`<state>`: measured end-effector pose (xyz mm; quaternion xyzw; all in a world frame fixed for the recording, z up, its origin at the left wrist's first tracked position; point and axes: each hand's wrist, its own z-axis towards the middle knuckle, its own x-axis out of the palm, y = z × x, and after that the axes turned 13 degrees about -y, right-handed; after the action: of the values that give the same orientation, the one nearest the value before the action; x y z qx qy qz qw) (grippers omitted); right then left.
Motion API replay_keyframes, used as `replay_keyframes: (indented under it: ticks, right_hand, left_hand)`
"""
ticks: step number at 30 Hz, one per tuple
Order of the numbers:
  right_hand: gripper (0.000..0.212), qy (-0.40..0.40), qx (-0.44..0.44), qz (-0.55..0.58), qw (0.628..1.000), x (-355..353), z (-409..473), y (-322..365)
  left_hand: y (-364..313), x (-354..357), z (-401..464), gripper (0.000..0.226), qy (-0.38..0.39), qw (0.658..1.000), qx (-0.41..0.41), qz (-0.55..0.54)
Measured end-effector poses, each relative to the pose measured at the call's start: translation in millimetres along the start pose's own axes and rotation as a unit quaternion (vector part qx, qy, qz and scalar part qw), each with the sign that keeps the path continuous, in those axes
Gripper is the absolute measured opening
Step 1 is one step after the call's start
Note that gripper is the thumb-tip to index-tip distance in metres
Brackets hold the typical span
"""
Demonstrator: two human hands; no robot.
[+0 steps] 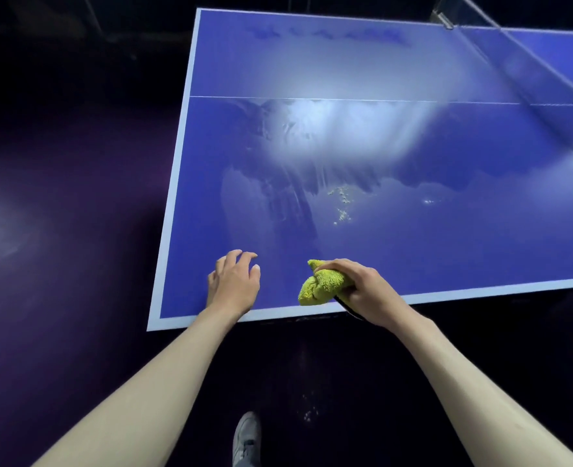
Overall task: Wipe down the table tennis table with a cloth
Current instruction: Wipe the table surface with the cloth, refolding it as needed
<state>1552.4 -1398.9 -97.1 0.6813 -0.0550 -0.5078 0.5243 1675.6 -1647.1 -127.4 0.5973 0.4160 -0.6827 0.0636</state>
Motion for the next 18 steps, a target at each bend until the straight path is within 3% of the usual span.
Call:
replay_keyframes:
  ticks: [11,18]
  right_hand:
    - [0.061,-0.064,0.052,-0.023,0.996,-16,163,-36]
    - [0.054,-0.115,0.077,0.006,0.990,-44,252,-48]
  left_hand:
    - [-57,37,124,0.052,0.073,0.996,0.029,0.035]
    - [-74,61,164,0.051,0.083,0.992,0.031,0.092]
